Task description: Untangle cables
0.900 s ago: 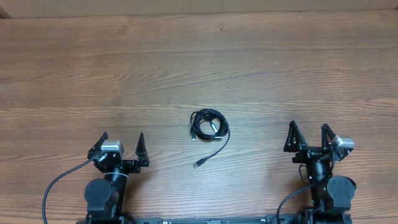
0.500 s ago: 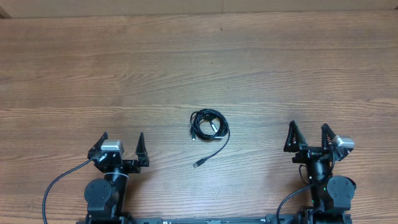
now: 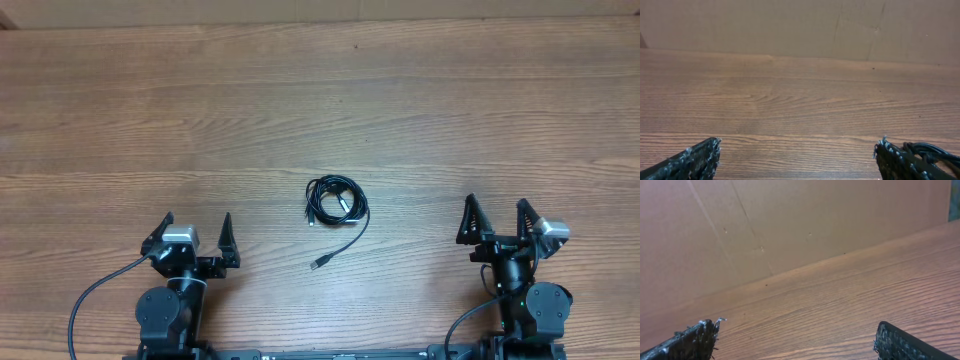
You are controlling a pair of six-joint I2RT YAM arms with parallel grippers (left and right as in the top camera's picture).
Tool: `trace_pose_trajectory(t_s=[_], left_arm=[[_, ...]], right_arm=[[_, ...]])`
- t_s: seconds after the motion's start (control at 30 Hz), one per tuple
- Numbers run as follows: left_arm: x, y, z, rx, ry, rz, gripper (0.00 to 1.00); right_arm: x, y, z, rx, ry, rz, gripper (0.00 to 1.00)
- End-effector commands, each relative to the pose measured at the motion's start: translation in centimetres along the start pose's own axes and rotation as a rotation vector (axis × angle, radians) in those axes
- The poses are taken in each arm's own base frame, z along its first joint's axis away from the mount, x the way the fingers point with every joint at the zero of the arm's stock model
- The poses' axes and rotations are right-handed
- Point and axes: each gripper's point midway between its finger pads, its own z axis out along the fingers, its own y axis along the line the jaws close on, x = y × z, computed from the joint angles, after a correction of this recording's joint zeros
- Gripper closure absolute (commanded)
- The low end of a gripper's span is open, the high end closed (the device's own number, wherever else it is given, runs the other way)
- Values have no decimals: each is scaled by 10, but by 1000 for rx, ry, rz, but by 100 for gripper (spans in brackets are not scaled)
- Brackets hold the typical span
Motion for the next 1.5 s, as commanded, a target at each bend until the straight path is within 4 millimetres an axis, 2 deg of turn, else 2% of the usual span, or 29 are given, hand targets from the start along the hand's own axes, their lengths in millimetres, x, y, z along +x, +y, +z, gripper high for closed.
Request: trace_pose_trajectory(t_s=[0.0,0.37,0.47,0.8,0.97,1.3,1.47], left_arm=[[0,1,-1,-8,4,-10,0],[-2,6,-1,-32,-2,-8,0],[-1,-1,-1,8,1,-10,0],[-2,-6,-2,35,-2,-10,0],[-6,-17,-3,98,-7,-6,0],[-8,-17,-4,96,-13,44,0],[-24,-19,-9,99,-43,48,0]], right_arm=[[2,-3,0,11,-4,-3,0],[2,-3,0,11,-4,-3,0],[2,-3,0,11,-4,-3,0],[2,-3,0,11,-4,-3,0],[2,-3,0,11,-4,-3,0],[2,-3,0,11,-4,-3,0],[2,-3,0,11,-4,-3,0]])
